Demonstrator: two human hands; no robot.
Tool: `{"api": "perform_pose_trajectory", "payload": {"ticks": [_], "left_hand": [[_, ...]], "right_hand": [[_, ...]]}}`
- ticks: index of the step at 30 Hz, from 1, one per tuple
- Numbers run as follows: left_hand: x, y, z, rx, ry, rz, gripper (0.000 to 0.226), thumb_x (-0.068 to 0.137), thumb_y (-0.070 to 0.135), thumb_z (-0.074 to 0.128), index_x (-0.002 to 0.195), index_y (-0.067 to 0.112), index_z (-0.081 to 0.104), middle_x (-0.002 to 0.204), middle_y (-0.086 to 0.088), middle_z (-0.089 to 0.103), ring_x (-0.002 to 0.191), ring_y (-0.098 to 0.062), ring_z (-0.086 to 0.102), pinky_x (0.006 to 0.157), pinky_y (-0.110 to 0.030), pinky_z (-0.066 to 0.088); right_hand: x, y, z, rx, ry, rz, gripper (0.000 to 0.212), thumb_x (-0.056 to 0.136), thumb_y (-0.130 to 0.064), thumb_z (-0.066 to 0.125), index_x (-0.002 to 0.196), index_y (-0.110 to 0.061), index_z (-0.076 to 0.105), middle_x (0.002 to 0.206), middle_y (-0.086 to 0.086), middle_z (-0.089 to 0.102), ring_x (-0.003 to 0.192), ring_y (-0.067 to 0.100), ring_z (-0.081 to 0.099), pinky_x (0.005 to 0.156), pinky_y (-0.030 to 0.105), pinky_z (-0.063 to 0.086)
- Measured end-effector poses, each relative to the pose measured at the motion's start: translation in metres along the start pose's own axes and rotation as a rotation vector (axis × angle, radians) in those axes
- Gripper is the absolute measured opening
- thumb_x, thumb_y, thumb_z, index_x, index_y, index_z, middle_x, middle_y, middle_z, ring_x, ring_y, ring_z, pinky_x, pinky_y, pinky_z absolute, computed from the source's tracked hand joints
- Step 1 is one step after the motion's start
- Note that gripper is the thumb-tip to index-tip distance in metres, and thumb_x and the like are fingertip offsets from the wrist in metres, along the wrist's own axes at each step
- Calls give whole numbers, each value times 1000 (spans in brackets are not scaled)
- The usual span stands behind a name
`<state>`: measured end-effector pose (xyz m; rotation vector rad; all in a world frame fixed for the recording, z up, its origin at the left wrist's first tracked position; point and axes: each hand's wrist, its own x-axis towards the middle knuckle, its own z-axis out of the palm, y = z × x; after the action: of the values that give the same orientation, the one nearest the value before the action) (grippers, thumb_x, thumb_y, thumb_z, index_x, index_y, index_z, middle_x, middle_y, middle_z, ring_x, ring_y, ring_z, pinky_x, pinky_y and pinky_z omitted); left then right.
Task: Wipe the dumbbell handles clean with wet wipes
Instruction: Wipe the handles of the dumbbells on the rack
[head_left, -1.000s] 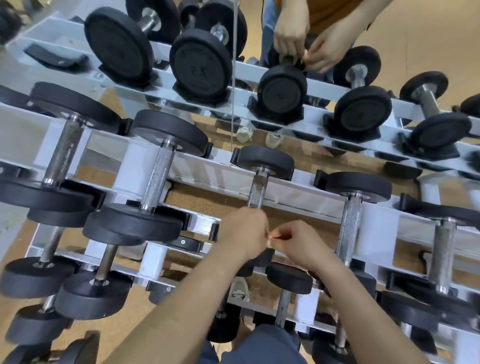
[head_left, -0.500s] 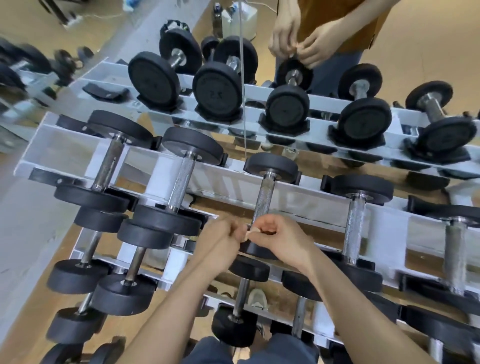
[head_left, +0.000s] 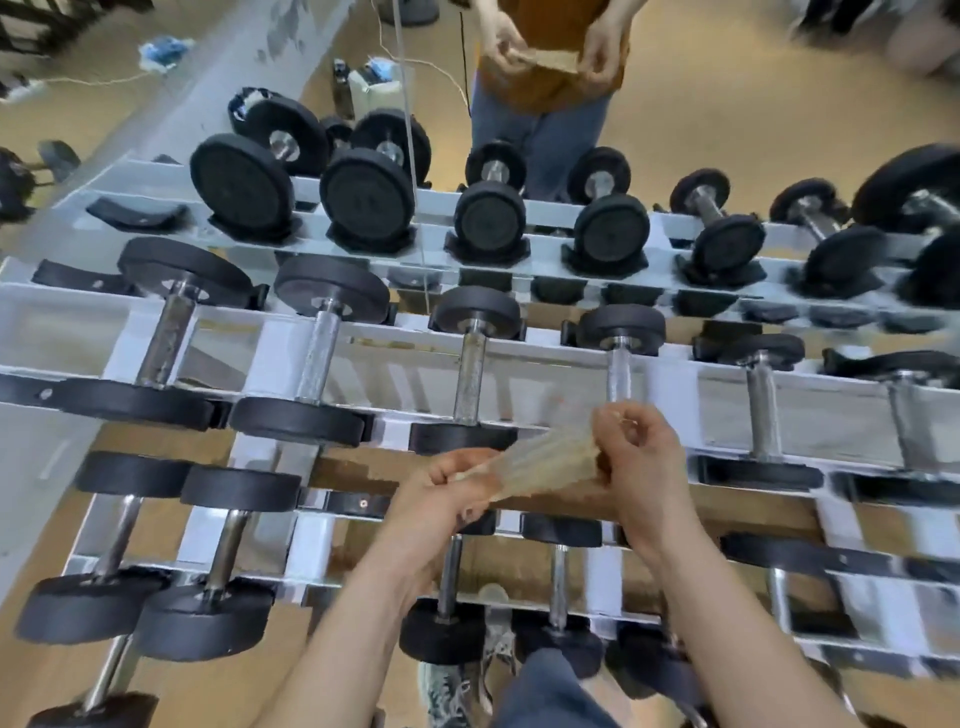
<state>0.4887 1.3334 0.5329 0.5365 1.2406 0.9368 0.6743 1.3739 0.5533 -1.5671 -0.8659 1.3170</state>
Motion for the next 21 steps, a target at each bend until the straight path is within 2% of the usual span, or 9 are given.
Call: {"api": "perform_pose_trajectory", "payload": {"ticks": [1, 3, 5, 7, 9, 11, 13, 18, 21], "left_hand": [[-1, -2, 8, -44, 29, -31, 10, 74, 12, 73, 84, 13, 76, 84, -11, 66, 67, -18, 49, 60, -28, 35], [-2, -6, 23, -156, 97, -87, 12, 87, 4, 59, 90, 8, 70, 86, -9, 69, 76, -19, 59, 63, -27, 43], [-2, -7, 34, -283, 91, -136, 16, 90, 2, 50, 97, 6, 64, 91, -11, 69, 81, -19, 64, 64, -27, 54], [0, -8, 46, -327, 35, -150, 17, 91, 4, 50, 99, 3, 65, 93, -15, 70, 78, -21, 67, 69, -30, 58], [8, -13, 62, -302, 9, -135, 19, 92, 6, 53, 106, 1, 65, 92, -15, 71, 77, -20, 68, 75, -32, 55], [22, -21, 83, -242, 43, -92, 15, 94, 8, 56, 103, 5, 66, 88, -11, 72, 72, -16, 67, 66, -28, 55], [41, -32, 103, -69, 158, -3, 8, 91, 12, 65, 94, 16, 71, 90, -8, 72, 69, -13, 65, 57, -24, 49], [91, -46, 154, 373, 419, 163, 8, 84, 21, 73, 79, 25, 68, 83, 6, 69, 80, -14, 63, 74, -29, 50], [117, -43, 171, 577, 516, 227, 9, 87, 20, 70, 81, 24, 65, 78, 14, 64, 80, -13, 61, 68, -20, 39]], "right_hand": [[-5, 0, -9, -49, 1, -42, 9, 95, -16, 59, 87, -13, 58, 63, -4, 54, 55, 9, 48, 51, 23, 42], [-11, -1, -34, -67, -95, -49, 8, 91, -7, 64, 85, -9, 60, 63, -4, 52, 56, 7, 49, 53, 19, 44], [-11, -2, -62, -141, -236, 6, 8, 85, -2, 69, 87, -10, 66, 69, -1, 53, 64, 11, 52, 63, 23, 49], [-7, -3, -87, -202, -325, 84, 13, 83, -1, 71, 89, -13, 69, 75, 3, 54, 70, 14, 54, 69, 28, 51], [2, -4, -105, -82, -343, 185, 15, 78, -1, 73, 88, -11, 69, 78, 6, 57, 73, 17, 57, 68, 29, 53], [18, -2, -120, 142, -313, 277, 19, 70, -4, 74, 87, -11, 70, 83, 10, 60, 78, 22, 59, 70, 33, 52], [42, 5, -136, 223, -212, 315, 18, 75, -2, 69, 92, -10, 70, 85, 12, 61, 79, 24, 56, 69, 34, 49], [113, 26, -156, -31, 21, 257, 15, 92, -9, 61, 105, -13, 67, 93, 12, 64, 73, 22, 54, 65, 33, 47], [146, 28, -149, -243, 120, 132, 24, 93, -12, 57, 117, -16, 60, 111, 7, 62, 89, 21, 59, 86, 38, 51]]}}
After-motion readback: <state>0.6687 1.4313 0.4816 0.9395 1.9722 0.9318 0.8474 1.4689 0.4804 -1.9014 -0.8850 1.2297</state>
